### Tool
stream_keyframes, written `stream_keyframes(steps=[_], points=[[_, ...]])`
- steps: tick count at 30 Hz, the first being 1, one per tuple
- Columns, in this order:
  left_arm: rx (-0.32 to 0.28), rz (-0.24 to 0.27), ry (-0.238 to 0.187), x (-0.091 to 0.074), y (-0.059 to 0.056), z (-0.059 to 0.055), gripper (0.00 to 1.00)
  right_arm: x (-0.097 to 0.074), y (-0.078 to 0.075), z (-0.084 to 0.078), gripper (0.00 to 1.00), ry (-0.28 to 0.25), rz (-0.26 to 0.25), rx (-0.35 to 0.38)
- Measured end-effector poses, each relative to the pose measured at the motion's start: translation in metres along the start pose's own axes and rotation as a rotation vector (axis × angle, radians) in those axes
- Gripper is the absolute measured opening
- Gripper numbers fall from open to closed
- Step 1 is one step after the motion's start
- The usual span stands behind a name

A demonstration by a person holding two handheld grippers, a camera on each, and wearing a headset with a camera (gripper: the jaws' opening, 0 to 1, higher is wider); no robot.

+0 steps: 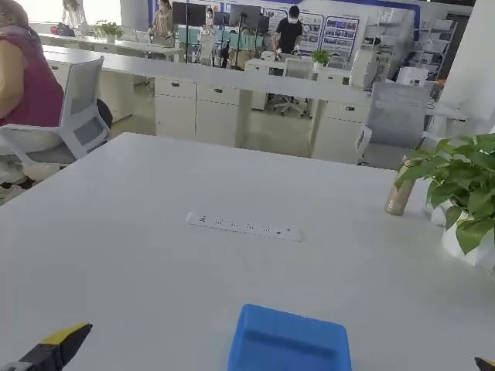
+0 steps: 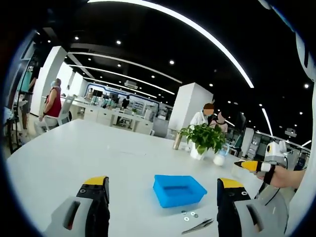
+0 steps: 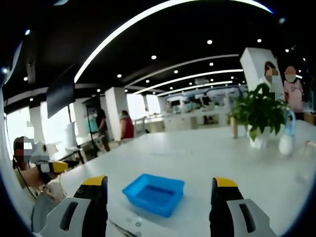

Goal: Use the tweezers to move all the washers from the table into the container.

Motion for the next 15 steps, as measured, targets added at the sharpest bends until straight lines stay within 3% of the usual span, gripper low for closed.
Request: stream_keyframes(steps=[15], points=[[0.011, 0.020, 0.029, 0.0024, 0.0007, -0.0009, 0.91, 0.0019, -0.0016, -0.0004, 0.86, 0.015, -0.005, -0.012]])
Point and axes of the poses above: the centre of the closed fingertips' face, and the gripper's own axes: x roughly forward along the fingers, y roughly to its left, z roughly out of its top, the point moved 10 cm from there along -x, roughly backward along the fingers, and after that the axes turned 4 degrees about x, right-handed, at the moved point
